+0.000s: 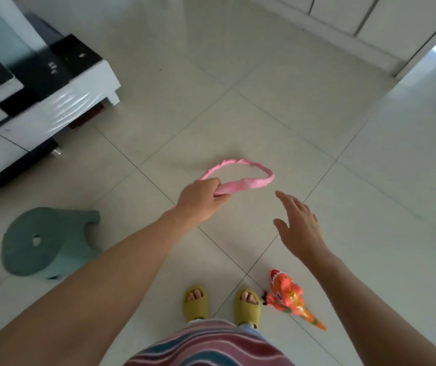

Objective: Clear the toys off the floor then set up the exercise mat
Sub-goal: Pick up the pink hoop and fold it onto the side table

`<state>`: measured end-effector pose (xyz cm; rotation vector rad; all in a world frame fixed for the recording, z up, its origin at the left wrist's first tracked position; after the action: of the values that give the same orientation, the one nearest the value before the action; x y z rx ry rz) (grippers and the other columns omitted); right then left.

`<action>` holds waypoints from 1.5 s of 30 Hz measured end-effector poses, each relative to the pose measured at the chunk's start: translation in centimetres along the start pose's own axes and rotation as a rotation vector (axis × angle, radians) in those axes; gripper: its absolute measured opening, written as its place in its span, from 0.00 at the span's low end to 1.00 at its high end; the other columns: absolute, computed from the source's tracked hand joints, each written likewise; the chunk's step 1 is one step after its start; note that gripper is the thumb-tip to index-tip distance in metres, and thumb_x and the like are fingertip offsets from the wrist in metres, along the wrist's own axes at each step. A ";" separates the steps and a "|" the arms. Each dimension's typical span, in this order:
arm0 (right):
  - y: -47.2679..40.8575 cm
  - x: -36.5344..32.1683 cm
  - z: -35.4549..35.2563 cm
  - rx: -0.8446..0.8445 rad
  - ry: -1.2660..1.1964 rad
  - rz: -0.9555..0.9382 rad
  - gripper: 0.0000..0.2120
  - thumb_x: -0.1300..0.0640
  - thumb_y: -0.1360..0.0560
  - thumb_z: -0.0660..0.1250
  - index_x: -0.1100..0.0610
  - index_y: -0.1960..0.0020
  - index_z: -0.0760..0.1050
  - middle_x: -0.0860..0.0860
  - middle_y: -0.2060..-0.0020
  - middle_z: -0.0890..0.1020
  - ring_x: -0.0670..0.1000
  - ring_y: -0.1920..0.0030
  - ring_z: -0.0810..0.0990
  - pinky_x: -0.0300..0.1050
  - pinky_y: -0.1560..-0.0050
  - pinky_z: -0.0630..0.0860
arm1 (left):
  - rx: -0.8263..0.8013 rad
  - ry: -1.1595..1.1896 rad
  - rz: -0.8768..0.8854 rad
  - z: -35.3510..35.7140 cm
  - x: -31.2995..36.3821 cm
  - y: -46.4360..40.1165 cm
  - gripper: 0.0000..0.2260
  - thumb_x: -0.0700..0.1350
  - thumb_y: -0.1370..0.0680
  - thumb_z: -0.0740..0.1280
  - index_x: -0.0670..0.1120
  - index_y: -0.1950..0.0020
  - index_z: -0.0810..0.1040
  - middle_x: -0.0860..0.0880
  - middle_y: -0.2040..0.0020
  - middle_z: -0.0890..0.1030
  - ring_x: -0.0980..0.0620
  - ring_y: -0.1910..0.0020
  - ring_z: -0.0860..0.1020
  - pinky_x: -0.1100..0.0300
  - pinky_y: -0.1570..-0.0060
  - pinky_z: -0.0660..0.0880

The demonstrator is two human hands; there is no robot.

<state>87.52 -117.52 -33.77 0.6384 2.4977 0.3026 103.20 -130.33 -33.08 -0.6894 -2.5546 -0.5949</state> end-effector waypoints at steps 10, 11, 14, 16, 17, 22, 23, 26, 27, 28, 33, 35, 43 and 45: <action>2.2 -4.1 -7.5 0.070 0.014 -0.073 0.30 0.60 0.23 0.62 0.52 0.25 0.54 0.49 0.27 0.62 0.53 0.28 0.61 0.48 0.32 0.58 | 0.316 0.007 0.168 -14.1 6.5 2.8 0.22 0.50 0.25 0.67 0.49 0.71 0.57 0.52 0.73 0.65 0.46 0.66 0.66 0.57 0.65 0.60; 2.3 -4.4 -7.8 0.065 0.010 -0.072 0.30 0.59 0.23 0.62 0.52 0.25 0.53 0.49 0.26 0.61 0.52 0.27 0.60 0.48 0.31 0.58 | 0.339 0.013 0.180 -15.1 6.7 3.2 0.22 0.50 0.25 0.68 0.50 0.71 0.57 0.51 0.73 0.65 0.46 0.66 0.66 0.57 0.65 0.60; 2.4 -5.1 -8.1 0.040 -0.010 -0.070 0.31 0.58 0.23 0.62 0.52 0.24 0.52 0.50 0.26 0.60 0.53 0.27 0.59 0.48 0.30 0.57 | 0.367 0.064 0.191 -16.8 6.9 4.2 0.21 0.52 0.27 0.69 0.50 0.71 0.59 0.52 0.74 0.65 0.45 0.67 0.67 0.54 0.66 0.63; 2.5 -5.4 -7.7 0.002 -0.042 -0.058 0.32 0.56 0.23 0.63 0.53 0.24 0.50 0.50 0.26 0.60 0.53 0.27 0.58 0.49 0.30 0.57 | 0.379 0.109 0.190 -17.5 6.9 5.1 0.20 0.54 0.29 0.68 0.50 0.71 0.60 0.53 0.75 0.66 0.45 0.69 0.67 0.54 0.66 0.65; 2.4 -5.7 -7.4 -0.028 -0.067 -0.048 0.33 0.55 0.23 0.64 0.53 0.24 0.50 0.51 0.26 0.59 0.53 0.27 0.58 0.49 0.29 0.57 | 0.388 0.127 0.191 -17.8 7.0 5.6 0.20 0.53 0.29 0.68 0.50 0.71 0.60 0.53 0.75 0.66 0.45 0.69 0.67 0.54 0.66 0.65; 1.9 -7.5 -5.0 -0.127 -0.340 -0.009 0.27 0.55 0.23 0.64 0.56 0.27 0.58 0.54 0.31 0.70 0.56 0.35 0.71 0.50 0.36 0.68 | 0.458 0.157 0.183 -19.0 7.8 7.2 0.17 0.48 0.27 0.70 0.45 0.69 0.66 0.52 0.75 0.67 0.50 0.71 0.66 0.62 0.70 0.63; 1.8 -7.9 -4.9 -0.098 -0.425 0.007 0.23 0.56 0.22 0.63 0.58 0.30 0.62 0.55 0.34 0.73 0.56 0.37 0.74 0.49 0.39 0.69 | 0.471 0.172 0.171 -19.2 7.8 7.4 0.16 0.48 0.27 0.71 0.44 0.69 0.68 0.52 0.74 0.67 0.51 0.72 0.65 0.65 0.71 0.62; 1.3 -8.9 -5.2 -0.050 -0.493 0.013 0.16 0.55 0.21 0.61 0.62 0.37 0.67 0.55 0.42 0.77 0.56 0.44 0.76 0.45 0.47 0.69 | 0.488 0.252 0.142 -19.4 7.4 8.0 0.17 0.47 0.28 0.71 0.47 0.70 0.65 0.53 0.75 0.65 0.54 0.73 0.64 0.67 0.72 0.63; 1.0 -9.2 -5.4 -0.072 -0.494 0.011 0.16 0.54 0.21 0.60 0.62 0.38 0.67 0.55 0.46 0.77 0.56 0.46 0.76 0.45 0.48 0.69 | 0.493 0.273 0.130 -19.5 7.3 8.3 0.18 0.46 0.27 0.71 0.47 0.71 0.64 0.53 0.75 0.65 0.55 0.73 0.65 0.67 0.72 0.63; 0.7 -9.3 -5.5 -0.106 -0.503 0.006 0.15 0.54 0.21 0.60 0.61 0.39 0.68 0.54 0.49 0.77 0.55 0.49 0.76 0.46 0.49 0.70 | 0.499 0.291 0.120 -19.5 7.1 8.5 0.18 0.45 0.27 0.70 0.47 0.71 0.64 0.53 0.75 0.64 0.56 0.74 0.65 0.67 0.73 0.63; 0.5 -9.3 -5.6 -0.098 -0.677 -0.016 0.07 0.58 0.21 0.57 0.57 0.58 0.67 0.50 0.66 0.70 0.50 0.63 0.68 0.44 0.62 0.65 | 0.530 0.477 0.040 -18.8 6.7 8.9 0.17 0.49 0.28 0.69 0.36 0.65 0.70 0.50 0.75 0.67 0.52 0.74 0.67 0.60 0.72 0.65; 0.5 -9.5 -6.3 0.003 -0.853 0.030 0.10 0.57 0.21 0.58 0.57 0.61 0.66 0.50 0.68 0.68 0.49 0.65 0.66 0.44 0.62 0.64 | 0.537 0.590 0.005 -18.7 6.5 8.9 0.17 0.53 0.31 0.66 0.40 0.66 0.70 0.50 0.77 0.67 0.52 0.78 0.68 0.61 0.73 0.66; 0.9 -12.8 -15.3 0.094 -1.737 0.154 0.22 0.43 0.22 0.56 0.54 0.70 0.63 0.46 0.84 0.62 0.44 0.82 0.59 0.35 0.81 0.57 | 0.316 0.964 -0.063 -17.5 7.6 8.0 0.18 0.47 0.19 0.59 0.43 0.69 0.70 0.48 0.74 0.74 0.55 0.80 0.69 0.60 0.73 0.68; 1.2 -13.7 -17.9 0.084 -1.889 0.121 0.23 0.42 0.22 0.54 0.54 0.70 0.62 0.45 0.85 0.60 0.44 0.84 0.57 0.32 0.81 0.55 | 0.186 1.094 -0.002 -16.8 8.8 7.9 0.15 0.46 0.20 0.59 0.42 0.64 0.74 0.44 0.61 0.81 0.52 0.67 0.79 0.58 0.66 0.77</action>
<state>88.26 -124.77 -12.44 0.5951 0.6527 -0.3021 105.43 -129.35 -12.71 -0.1802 -1.5499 -0.5164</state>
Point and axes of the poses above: each hand's wrist, its own y-axis away from the middle knuckle, its own z-axis out of the palm, x = y × z, the point moved 3 cm from there along -y, towards the middle knuckle
